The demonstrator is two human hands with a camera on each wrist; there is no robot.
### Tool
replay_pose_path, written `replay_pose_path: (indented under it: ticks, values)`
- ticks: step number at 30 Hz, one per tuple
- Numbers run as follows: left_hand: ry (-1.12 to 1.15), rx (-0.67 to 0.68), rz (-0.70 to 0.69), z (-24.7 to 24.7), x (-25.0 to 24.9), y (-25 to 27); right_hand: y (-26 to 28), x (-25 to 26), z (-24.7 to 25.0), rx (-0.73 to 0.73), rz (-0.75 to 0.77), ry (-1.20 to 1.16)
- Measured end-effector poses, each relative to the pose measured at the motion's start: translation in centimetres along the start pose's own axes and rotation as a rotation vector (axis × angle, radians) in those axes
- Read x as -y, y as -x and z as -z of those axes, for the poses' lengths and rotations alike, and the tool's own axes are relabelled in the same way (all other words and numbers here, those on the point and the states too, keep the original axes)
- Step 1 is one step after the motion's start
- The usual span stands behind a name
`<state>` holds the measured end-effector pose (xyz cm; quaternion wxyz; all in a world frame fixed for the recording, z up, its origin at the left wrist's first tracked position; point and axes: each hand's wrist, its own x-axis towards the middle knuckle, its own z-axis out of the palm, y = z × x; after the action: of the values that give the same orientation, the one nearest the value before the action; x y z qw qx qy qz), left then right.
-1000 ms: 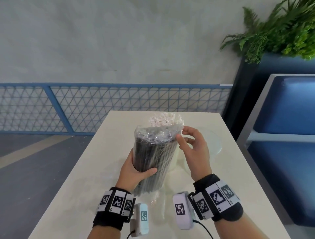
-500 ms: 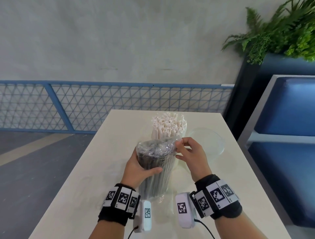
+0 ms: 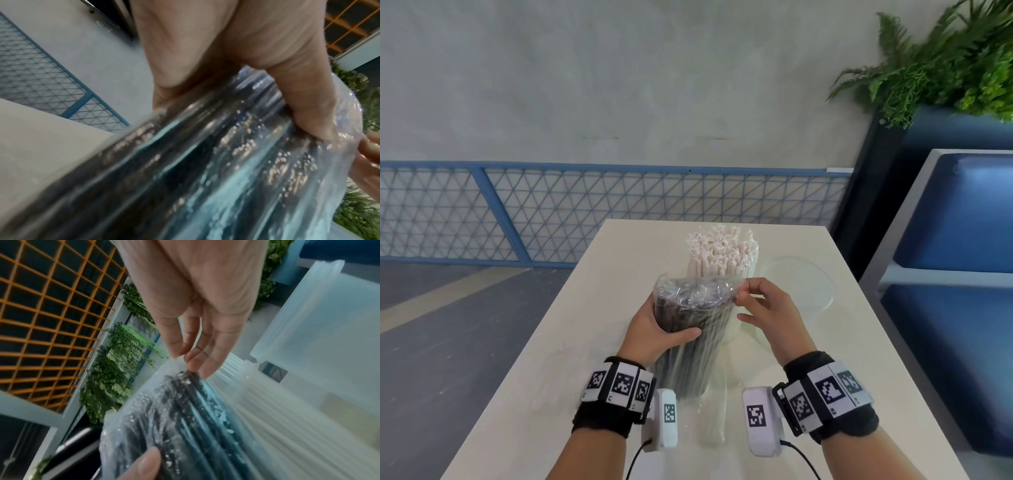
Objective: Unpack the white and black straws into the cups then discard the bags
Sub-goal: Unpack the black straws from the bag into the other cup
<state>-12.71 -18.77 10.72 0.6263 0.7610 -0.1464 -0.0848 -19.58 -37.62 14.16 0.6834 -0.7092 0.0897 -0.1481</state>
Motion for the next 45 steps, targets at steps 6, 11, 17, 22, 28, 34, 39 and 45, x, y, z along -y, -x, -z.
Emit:
replay_pose_path:
  ticks: [6,11,17,22,28,34,39,45]
  values:
    - [-0.035,0.0,0.015,-0.3,0.3,-0.1,-0.4,-0.6,0.7,0.003,-0.022,0.106]
    - [-0.056,0.023,0.016,-0.3,0.1,-0.1,-0.3,-0.4,0.7,0.056,-0.068,0.031]
    - [-0.079,-0.01,0.006,-0.6,-0.1,0.1,0.1,-0.5,0.6,-0.072,-0.016,0.079]
    - [-0.094,-0.036,0.007,-0.9,-0.1,0.2,0.1,0.1,1.0,-0.025,-0.115,-0.035]
    - [-0.115,-0.021,0.012,-1.0,0.1,0.4,0.7,-0.5,0.7,-0.104,-0.128,-0.107]
    - [-0.15,-0.054,0.008,-0.9,0.3,0.5,1.3,-0.9,-0.1,-0.107,-0.205,-0.065]
    - [-0.171,-0.087,0.009,-0.8,0.4,0.6,1.7,0.2,-0.2,-0.064,-0.2,-0.13]
    - [-0.18,-0.058,0.014,-1.3,0.2,0.6,2.2,1.5,-0.1,-0.088,-0.173,-0.248]
